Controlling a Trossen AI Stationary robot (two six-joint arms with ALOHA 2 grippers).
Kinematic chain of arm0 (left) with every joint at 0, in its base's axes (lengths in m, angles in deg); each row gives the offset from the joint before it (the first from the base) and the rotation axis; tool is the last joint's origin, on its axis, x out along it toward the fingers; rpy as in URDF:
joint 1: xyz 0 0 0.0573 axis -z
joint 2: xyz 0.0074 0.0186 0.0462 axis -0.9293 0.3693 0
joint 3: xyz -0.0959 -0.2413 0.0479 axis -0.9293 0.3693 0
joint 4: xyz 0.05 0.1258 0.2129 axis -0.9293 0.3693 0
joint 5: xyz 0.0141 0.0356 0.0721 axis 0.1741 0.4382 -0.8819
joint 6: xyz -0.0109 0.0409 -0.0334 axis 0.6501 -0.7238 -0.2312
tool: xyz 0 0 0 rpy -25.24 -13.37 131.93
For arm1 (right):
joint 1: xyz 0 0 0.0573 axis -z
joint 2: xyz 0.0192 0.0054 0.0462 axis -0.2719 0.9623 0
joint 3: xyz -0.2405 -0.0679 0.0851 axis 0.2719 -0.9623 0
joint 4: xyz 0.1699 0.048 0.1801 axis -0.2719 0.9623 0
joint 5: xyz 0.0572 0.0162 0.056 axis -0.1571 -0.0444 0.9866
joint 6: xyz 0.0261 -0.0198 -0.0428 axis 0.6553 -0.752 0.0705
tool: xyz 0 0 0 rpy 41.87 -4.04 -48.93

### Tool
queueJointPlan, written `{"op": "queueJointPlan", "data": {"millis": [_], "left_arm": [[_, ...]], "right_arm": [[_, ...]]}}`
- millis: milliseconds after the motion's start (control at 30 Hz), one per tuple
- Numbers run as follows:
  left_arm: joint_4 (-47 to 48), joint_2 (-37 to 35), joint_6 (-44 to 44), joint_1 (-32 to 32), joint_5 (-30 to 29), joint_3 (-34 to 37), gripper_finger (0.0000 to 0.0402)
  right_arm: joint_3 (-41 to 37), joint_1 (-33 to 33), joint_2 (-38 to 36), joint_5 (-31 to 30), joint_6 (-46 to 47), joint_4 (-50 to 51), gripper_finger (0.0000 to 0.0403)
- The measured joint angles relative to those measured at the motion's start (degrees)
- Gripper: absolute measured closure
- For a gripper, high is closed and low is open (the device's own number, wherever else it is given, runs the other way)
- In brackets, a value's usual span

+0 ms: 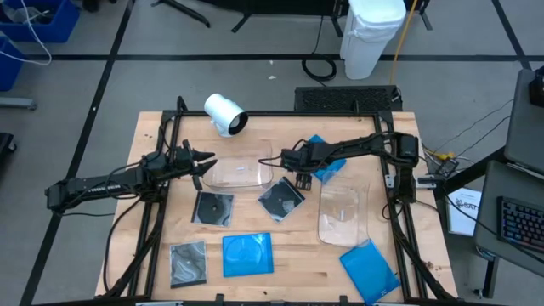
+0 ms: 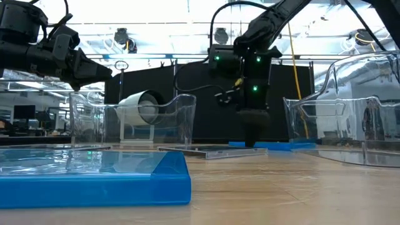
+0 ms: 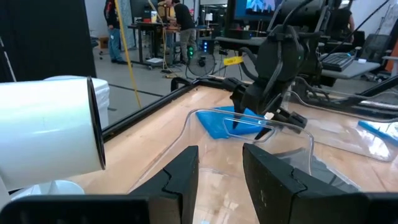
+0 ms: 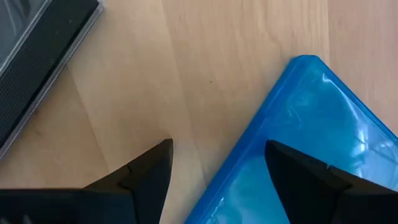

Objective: Pick & place jewel cases by type
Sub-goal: Put the top blue cd case into the right transparent bin

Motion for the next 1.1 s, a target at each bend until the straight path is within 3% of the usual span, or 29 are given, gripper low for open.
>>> {"op": "queueJointPlan", "data": {"millis": [367,1100], "left_arm": [[0.0,0.0,-1.3,0.0,0.0,0.0,0.0272],[0.4,0.0,-0.5,0.0,0.0,0.0,0.0272]], "right_arm": [[3.8,-0.4,-1.5,-10.0,0.0,4.8,0.0159],[3.9,0.0,-1.4,-10.3,5.1,6.6,0.0158]]}}
